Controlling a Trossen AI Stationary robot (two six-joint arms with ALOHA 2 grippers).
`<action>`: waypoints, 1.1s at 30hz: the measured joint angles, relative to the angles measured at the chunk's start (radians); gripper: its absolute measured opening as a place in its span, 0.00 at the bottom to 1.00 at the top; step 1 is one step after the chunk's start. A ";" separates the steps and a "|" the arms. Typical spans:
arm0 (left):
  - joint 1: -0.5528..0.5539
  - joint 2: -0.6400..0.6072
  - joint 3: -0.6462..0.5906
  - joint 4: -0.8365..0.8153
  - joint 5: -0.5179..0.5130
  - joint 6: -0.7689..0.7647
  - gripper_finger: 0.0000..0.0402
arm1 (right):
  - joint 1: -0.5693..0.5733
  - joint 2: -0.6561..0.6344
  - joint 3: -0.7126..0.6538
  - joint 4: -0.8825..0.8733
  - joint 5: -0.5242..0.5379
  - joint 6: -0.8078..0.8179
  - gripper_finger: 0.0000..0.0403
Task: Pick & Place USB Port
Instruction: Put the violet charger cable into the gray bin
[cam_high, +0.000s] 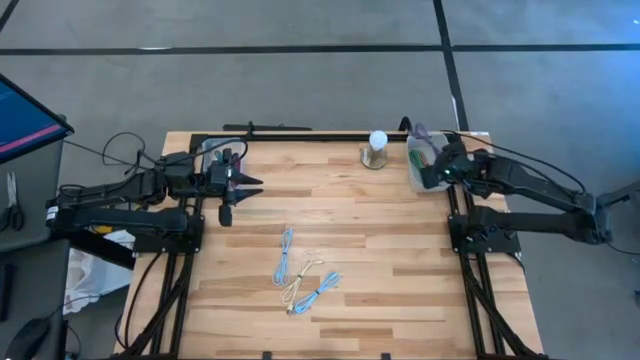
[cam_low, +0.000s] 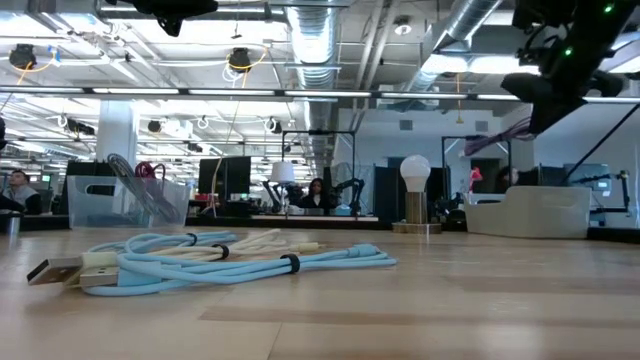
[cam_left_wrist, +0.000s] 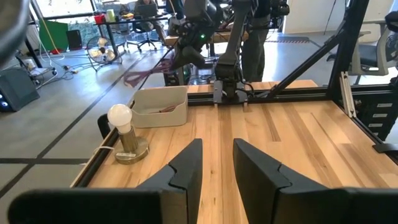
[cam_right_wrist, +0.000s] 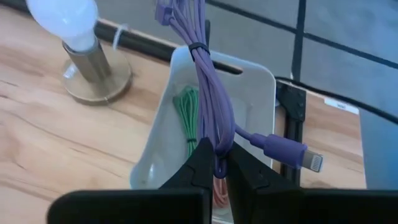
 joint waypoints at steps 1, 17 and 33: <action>0.000 0.000 0.000 0.000 0.000 0.000 0.22 | -0.005 0.012 0.000 -0.002 0.000 0.003 0.03; 0.000 0.000 0.000 -0.004 0.000 0.000 0.22 | -0.084 0.119 -0.086 -0.162 -0.128 0.148 0.03; 0.000 0.000 0.000 -0.004 0.000 0.000 0.22 | -0.153 0.239 -0.086 -0.022 -0.142 0.062 0.03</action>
